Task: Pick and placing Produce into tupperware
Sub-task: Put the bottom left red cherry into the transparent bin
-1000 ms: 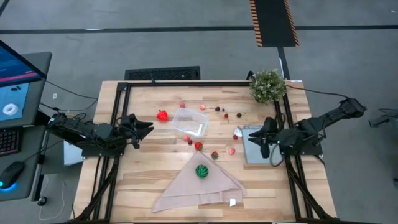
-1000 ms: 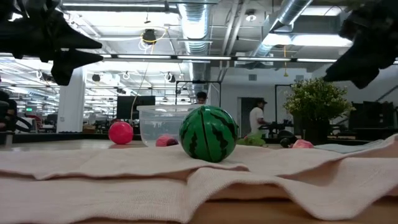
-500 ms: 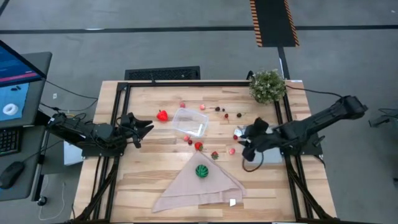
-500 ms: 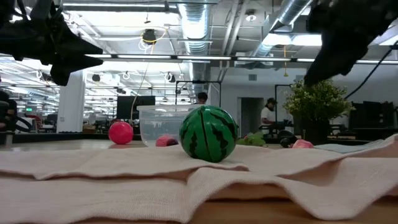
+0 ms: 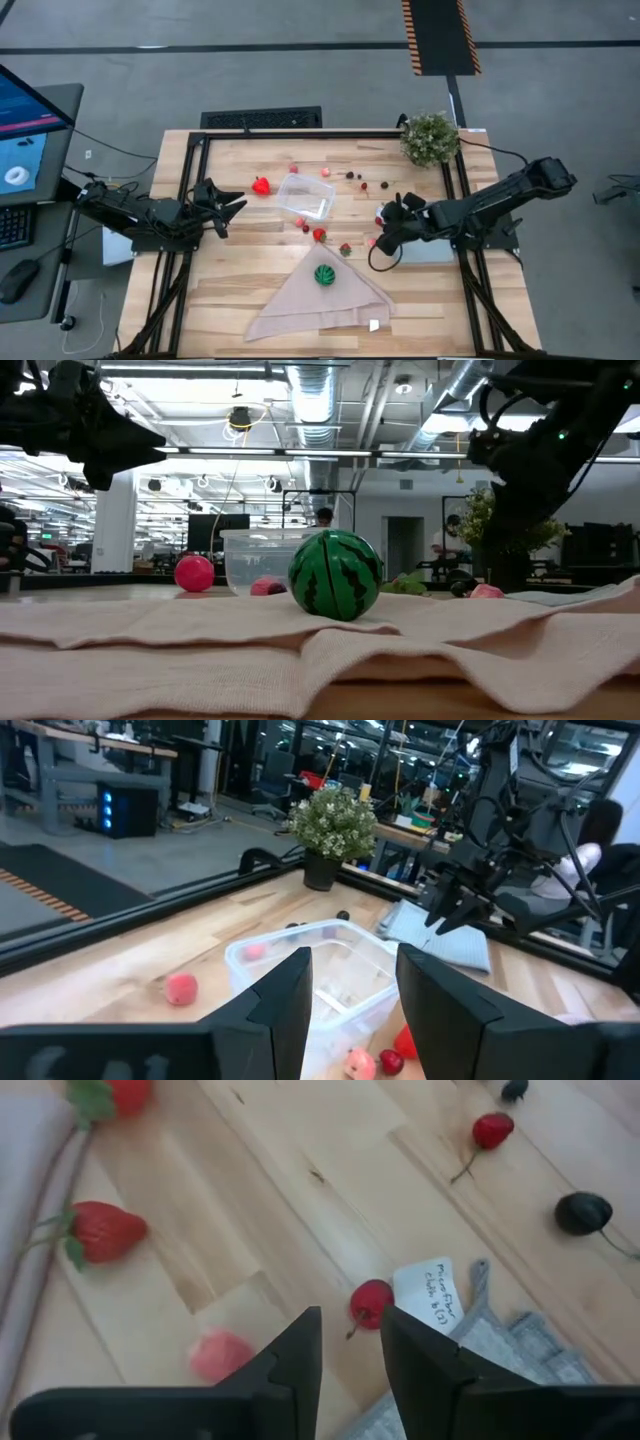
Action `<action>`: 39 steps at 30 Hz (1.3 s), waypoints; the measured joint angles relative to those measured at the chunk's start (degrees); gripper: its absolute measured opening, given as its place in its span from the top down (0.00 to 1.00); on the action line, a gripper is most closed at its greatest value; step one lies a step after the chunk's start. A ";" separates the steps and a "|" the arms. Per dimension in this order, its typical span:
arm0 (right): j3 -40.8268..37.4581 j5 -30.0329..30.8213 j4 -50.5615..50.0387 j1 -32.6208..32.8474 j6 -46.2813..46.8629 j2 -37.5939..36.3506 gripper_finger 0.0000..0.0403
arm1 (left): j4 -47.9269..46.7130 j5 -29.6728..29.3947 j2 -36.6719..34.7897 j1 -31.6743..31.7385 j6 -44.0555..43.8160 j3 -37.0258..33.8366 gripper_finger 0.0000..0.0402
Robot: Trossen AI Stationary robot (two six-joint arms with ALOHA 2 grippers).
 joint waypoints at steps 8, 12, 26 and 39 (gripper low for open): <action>-0.02 -0.39 0.45 0.17 1.57 3.01 0.69 | 0.00 -0.13 0.00 0.00 0.07 0.00 0.65; -0.04 -0.41 0.45 0.13 1.59 4.43 0.68 | 0.00 -0.13 0.00 0.00 0.02 0.02 0.65; -0.04 -0.44 0.71 -0.05 1.55 5.74 0.74 | 0.02 -0.13 0.00 0.00 -1.45 0.04 0.65; -0.04 -2.04 1.98 -2.66 2.14 5.74 0.96 | -0.02 -0.12 0.00 0.00 -1.94 0.04 0.65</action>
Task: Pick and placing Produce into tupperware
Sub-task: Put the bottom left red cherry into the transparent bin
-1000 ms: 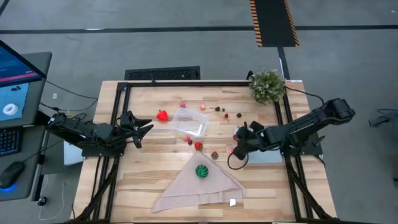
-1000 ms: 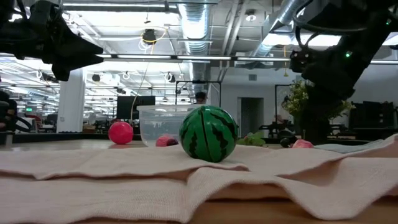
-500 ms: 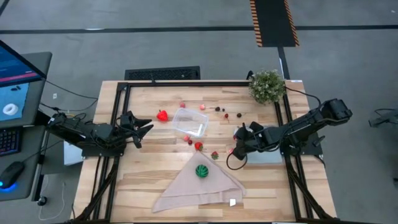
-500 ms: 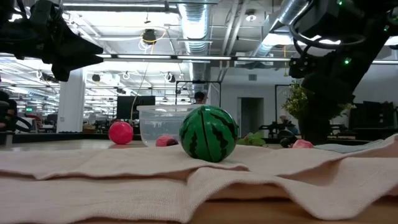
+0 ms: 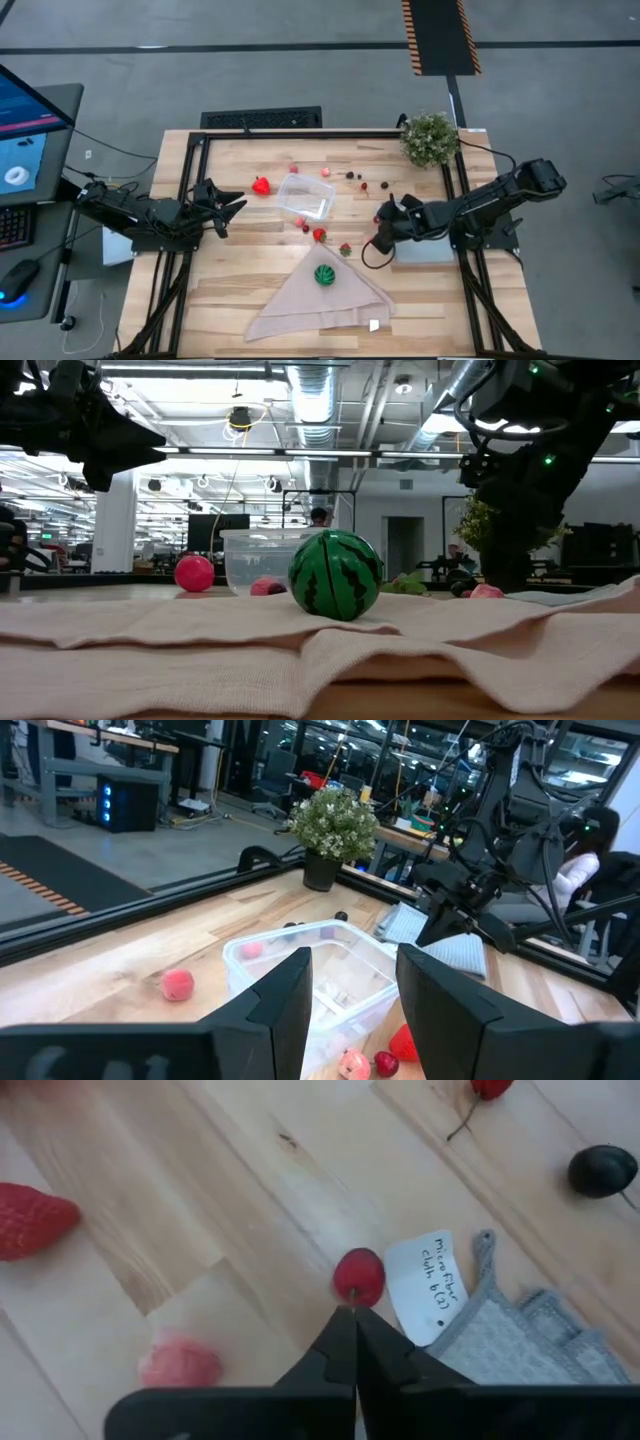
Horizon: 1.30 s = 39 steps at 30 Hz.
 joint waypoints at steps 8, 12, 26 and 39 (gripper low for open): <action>1.86 -0.13 3.36 -1.85 -5.38 -0.28 0.97 | -0.02 0.01 0.00 0.00 0.00 0.00 0.65; 4.83 -0.01 3.27 -2.74 -9.91 -0.28 0.97 | -0.04 0.01 0.00 0.00 0.37 0.00 0.65; 16.00 -4.98 12.04 -11.76 -30.11 1.79 0.97 | -0.69 0.01 0.00 0.00 3.10 0.00 0.65; 31.03 -7.53 16.41 -14.60 -41.67 19.09 0.94 | -1.49 0.10 0.02 -0.02 2.09 0.00 0.65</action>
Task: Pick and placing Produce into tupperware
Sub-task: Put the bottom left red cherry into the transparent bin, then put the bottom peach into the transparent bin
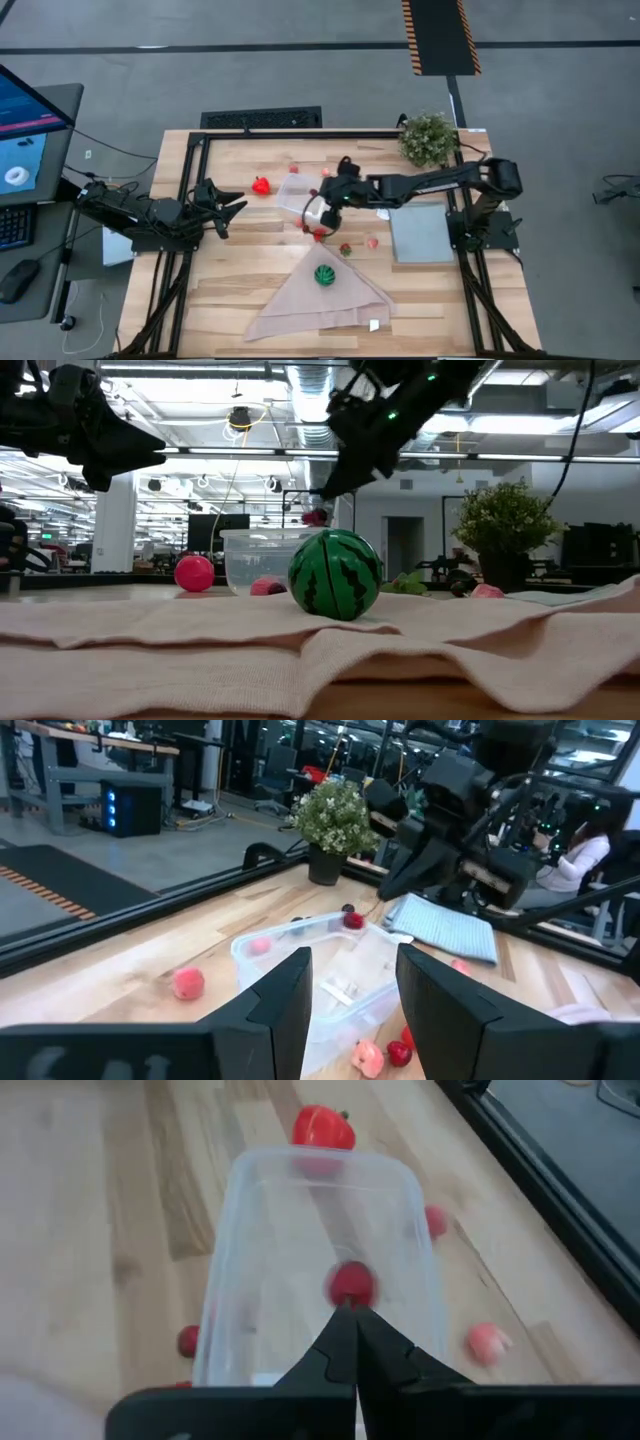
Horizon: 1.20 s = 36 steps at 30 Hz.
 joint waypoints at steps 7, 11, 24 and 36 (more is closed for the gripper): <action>4.69 0.03 -1.20 -1.18 -1.08 4.25 0.77 | -0.14 0.19 0.00 0.00 -0.99 0.00 0.65; 4.97 0.15 -1.12 -1.63 -1.51 4.02 0.68 | -0.80 0.21 0.00 0.00 -2.07 0.00 0.65; 5.02 0.15 -15.20 2.29 1.54 -5.70 0.54 | -1.39 0.20 0.00 0.00 -1.37 0.00 0.65; 4.94 0.11 -26.60 14.96 10.97 -7.94 0.54 | -1.22 10.26 -0.01 0.02 -1.37 0.00 0.65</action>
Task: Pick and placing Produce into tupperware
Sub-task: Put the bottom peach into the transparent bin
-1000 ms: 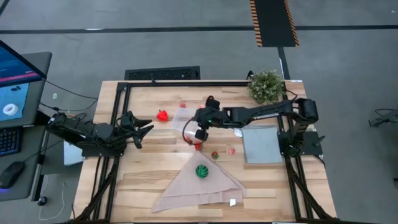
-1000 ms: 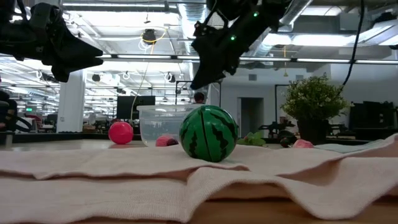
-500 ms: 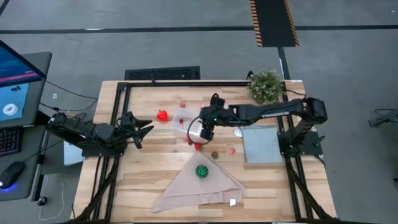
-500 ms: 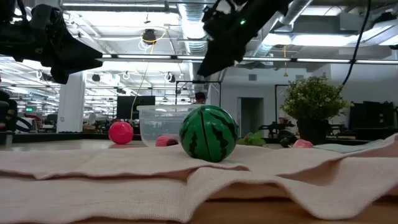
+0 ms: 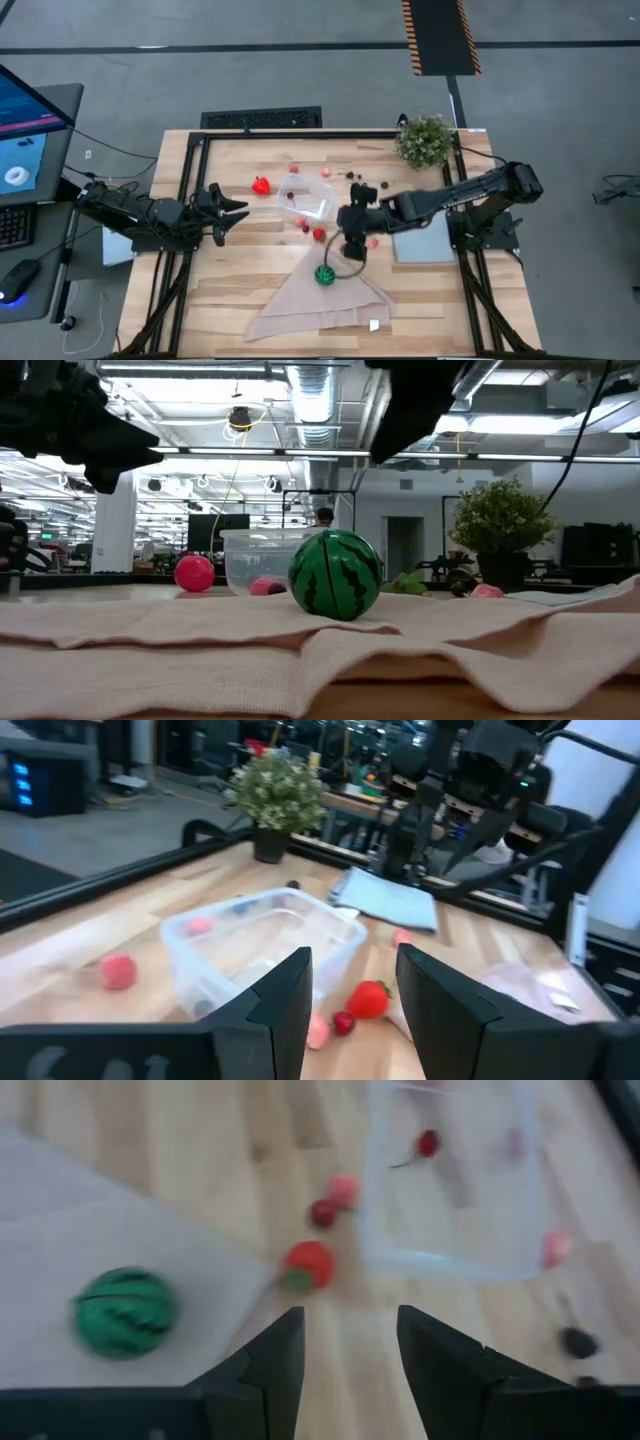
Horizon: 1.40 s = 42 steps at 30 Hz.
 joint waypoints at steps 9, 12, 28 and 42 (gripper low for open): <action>-3.86 2.16 0.06 7.38 8.83 0.00 0.54 | 0.07 2.14 0.00 -0.02 -2.78 0.00 0.65; -7.01 3.43 2.78 8.38 12.08 0.00 0.54 | 0.08 2.12 -0.01 -0.02 -2.96 0.00 0.65; -18.90 3.17 0.94 8.46 27.20 0.01 0.54 | 0.00 2.07 0.00 -0.02 -3.24 0.00 0.65; -20.93 2.86 1.23 7.52 32.17 0.43 0.41 | -0.18 2.03 0.01 -0.02 -3.22 0.00 0.65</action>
